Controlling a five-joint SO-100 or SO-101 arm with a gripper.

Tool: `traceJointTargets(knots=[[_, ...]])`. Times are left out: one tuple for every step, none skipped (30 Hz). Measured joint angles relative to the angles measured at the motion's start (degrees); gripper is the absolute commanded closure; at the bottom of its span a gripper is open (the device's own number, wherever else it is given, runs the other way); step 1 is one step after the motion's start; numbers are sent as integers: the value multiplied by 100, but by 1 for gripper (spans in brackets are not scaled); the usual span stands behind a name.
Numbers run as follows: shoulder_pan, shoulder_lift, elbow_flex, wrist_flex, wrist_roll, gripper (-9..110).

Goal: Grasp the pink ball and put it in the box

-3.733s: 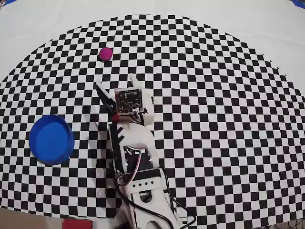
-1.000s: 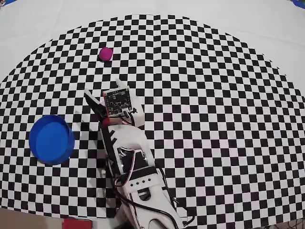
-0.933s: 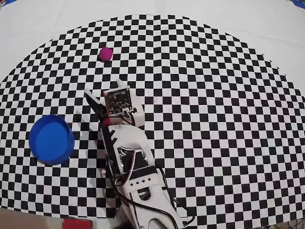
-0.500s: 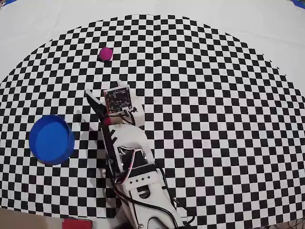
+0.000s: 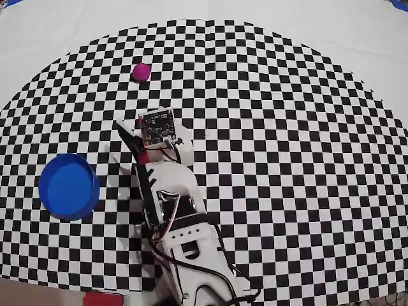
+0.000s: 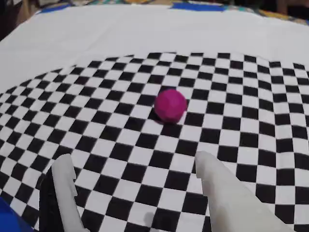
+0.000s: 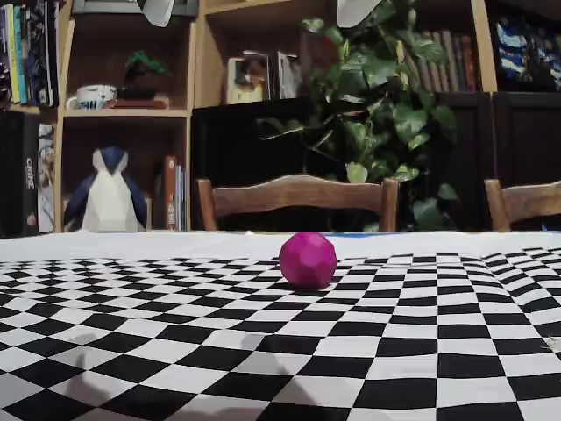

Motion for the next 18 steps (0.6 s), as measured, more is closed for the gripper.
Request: traceJointTargets(knots=[[0,-35,-26,0,0,72],[0,-79,-62,0,0,72],[0,-114,-88,0,0,72],[0,-176,-141,0,0,72],[0,-246,-185,0,0,72],[0,-343,-246,0,0,72],[0,-431,-308,-18,0,72],[0,-536,-360,-70,0,72],[0,-633,-404,-123,0,72],[0,-712,-439,-149,0,72],[0,-765,-475,-149,0,72],[0,-791,-501,-149,0,72],[0,-835,-519,-149,0,72],[0,-888,-545,-149,0,72],[0,-940,-571,-149,0,72],[0,-993,-606,-158,0,72],[0,-1055,-633,-193,0,72],[0,-1107,-642,-255,0,72]])
